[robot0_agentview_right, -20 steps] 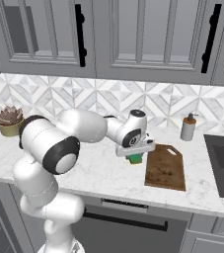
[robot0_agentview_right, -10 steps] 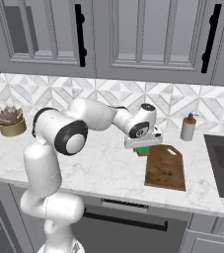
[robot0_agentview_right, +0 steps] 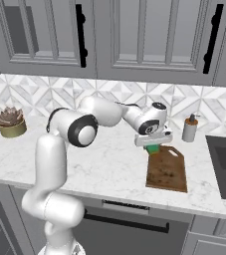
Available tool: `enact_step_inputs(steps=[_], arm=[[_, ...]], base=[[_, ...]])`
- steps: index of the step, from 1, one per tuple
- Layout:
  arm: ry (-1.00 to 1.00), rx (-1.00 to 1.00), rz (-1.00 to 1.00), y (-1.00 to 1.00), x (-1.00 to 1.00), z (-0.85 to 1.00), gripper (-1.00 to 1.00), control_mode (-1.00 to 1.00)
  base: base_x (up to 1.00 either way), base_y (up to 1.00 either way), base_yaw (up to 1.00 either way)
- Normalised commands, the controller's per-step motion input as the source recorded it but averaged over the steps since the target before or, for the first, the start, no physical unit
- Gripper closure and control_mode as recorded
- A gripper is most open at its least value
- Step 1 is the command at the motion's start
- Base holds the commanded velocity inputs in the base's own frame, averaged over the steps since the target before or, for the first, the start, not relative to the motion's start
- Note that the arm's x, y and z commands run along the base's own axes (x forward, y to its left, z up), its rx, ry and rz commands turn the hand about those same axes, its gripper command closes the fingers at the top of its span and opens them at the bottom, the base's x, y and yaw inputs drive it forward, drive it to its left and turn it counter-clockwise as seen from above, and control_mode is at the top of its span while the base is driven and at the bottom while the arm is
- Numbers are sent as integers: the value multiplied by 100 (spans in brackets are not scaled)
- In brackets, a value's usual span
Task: Pick up the sponge from the counter and clean the cutting board by briefly scrubbing or pressing down on the cutting board. Once finished, release the sponge.
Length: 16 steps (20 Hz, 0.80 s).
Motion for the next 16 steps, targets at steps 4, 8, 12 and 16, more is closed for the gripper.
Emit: enact_step_inputs(steps=[4, 8, 12, 16], arm=[[9, 1, 0, -3, 33, -66, 100, -100], [10, 5, 0, 0, 16, -74, 100, -100], [1, 6, 0, -1, -1, -37, 100, -100], [-1, 3, -5, -11, -32, -8, 100, -100]], base=[[0, 0, 0], [0, 0, 0], [0, 0, 0], [0, 0, 0]])
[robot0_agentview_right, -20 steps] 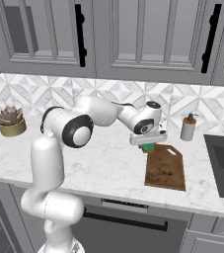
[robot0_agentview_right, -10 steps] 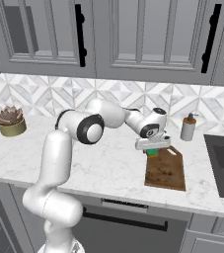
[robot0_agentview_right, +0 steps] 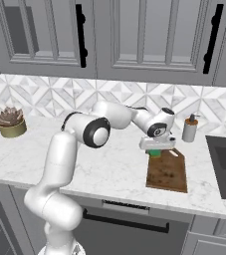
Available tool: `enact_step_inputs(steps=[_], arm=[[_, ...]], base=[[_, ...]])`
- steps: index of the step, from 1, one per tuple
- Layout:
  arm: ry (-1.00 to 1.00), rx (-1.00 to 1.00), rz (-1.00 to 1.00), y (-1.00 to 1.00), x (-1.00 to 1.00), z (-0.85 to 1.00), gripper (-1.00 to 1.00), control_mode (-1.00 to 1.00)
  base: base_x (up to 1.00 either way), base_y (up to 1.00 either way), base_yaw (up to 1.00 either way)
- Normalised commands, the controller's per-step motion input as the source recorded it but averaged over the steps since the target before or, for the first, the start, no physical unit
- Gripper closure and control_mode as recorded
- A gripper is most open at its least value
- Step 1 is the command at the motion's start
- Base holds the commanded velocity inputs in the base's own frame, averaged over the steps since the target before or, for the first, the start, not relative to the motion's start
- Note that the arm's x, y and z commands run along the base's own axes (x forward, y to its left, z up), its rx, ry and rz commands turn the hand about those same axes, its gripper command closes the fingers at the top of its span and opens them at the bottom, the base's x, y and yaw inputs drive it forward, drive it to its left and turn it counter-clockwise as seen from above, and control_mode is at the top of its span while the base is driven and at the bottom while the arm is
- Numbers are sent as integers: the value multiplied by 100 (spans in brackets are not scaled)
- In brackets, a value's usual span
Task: Pick up the sponge from the counter and clean the cutting board by briefly scrubbing or pressing down on the cutting board. Once finished, release the sponge.
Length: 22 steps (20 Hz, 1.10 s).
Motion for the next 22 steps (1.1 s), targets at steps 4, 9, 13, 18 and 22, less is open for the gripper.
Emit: enact_step_inputs(steps=[4, 9, 13, 18, 22], arm=[[-3, 0, -7, 0, -85, -14, 100, -100], [-1, -1, -6, 0, -91, -36, 100, -100], [-1, -5, -5, 1, -79, -37, 100, -100], [-2, -5, -5, 1, -78, -31, 100, -100], [0, 0, -6, 0, -80, -30, 100, -100]], base=[[0, 0, 0], [0, 0, 0], [0, 0, 0], [0, 0, 0], [0, 0, 0]])
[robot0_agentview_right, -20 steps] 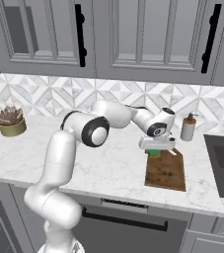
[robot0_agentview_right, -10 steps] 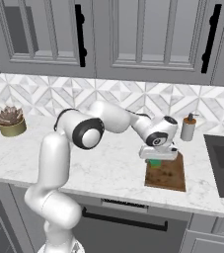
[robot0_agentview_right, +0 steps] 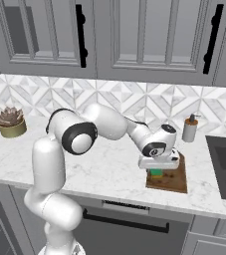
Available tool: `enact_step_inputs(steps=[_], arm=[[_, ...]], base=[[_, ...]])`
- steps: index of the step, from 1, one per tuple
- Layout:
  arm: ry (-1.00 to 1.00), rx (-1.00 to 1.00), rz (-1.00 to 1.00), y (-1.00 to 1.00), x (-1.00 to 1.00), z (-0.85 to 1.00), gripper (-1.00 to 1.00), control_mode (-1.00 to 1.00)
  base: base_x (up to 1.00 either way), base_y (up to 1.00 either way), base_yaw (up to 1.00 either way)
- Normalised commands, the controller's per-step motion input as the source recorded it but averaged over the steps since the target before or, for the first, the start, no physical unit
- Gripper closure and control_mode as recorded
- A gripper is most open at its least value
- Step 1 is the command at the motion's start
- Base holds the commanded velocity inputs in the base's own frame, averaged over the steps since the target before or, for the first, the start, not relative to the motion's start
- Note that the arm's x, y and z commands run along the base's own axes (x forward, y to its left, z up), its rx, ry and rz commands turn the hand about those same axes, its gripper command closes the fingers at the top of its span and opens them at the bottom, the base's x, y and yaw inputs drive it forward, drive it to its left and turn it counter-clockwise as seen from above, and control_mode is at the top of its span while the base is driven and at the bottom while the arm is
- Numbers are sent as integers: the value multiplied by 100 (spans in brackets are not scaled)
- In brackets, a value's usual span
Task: Pick up the sponge from the counter and clean the cutting board by briefly scrubbing or pressing down on the cutting board. Once finished, release the sponge.
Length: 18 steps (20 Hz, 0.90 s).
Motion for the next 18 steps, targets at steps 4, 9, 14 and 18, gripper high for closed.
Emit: enact_step_inputs(steps=[4, 9, 14, 18], arm=[[0, 0, -6, 0, -82, -28, 100, -100], [0, 0, -5, 0, -74, -26, 100, -100], [0, 5, -1, -25, -4, -13, 100, -100], [-1, 7, -1, -47, 1, -4, 100, -100]], base=[[0, 0, 0], [0, 0, 0], [0, 0, 0], [0, 0, 0]])
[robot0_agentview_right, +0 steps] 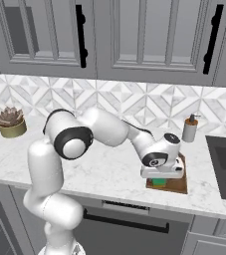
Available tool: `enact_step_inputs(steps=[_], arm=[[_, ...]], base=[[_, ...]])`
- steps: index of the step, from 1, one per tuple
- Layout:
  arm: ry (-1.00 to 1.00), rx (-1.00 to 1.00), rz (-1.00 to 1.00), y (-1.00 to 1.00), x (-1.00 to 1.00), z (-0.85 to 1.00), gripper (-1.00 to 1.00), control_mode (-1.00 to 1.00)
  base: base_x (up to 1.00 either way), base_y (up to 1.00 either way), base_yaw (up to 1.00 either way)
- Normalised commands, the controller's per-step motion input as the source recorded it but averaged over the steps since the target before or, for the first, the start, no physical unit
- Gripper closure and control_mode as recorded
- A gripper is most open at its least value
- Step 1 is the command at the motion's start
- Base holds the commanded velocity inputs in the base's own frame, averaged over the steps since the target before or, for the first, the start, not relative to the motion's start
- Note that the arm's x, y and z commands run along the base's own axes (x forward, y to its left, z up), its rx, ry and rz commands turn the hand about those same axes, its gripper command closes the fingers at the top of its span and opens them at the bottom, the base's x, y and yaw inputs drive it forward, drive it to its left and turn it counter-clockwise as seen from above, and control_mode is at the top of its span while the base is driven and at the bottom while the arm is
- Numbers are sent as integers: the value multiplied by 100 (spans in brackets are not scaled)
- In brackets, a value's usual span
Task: Pick up the sponge from the counter and clean the cutting board by briefly scrubbing or pressing down on the cutting board. Once finished, release the sponge.
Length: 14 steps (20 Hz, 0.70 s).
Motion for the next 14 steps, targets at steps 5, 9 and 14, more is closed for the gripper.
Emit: enact_step_inputs(steps=[5, 9, 14], arm=[[-4, 8, 0, -56, 0, 0, 100, -100], [-1, 5, 0, -27, 19, 0, 100, -100], [0, 4, 0, 1, 59, -6, 100, -100]], base=[[0, 0, 0], [0, 0, 0], [0, 0, 0]])
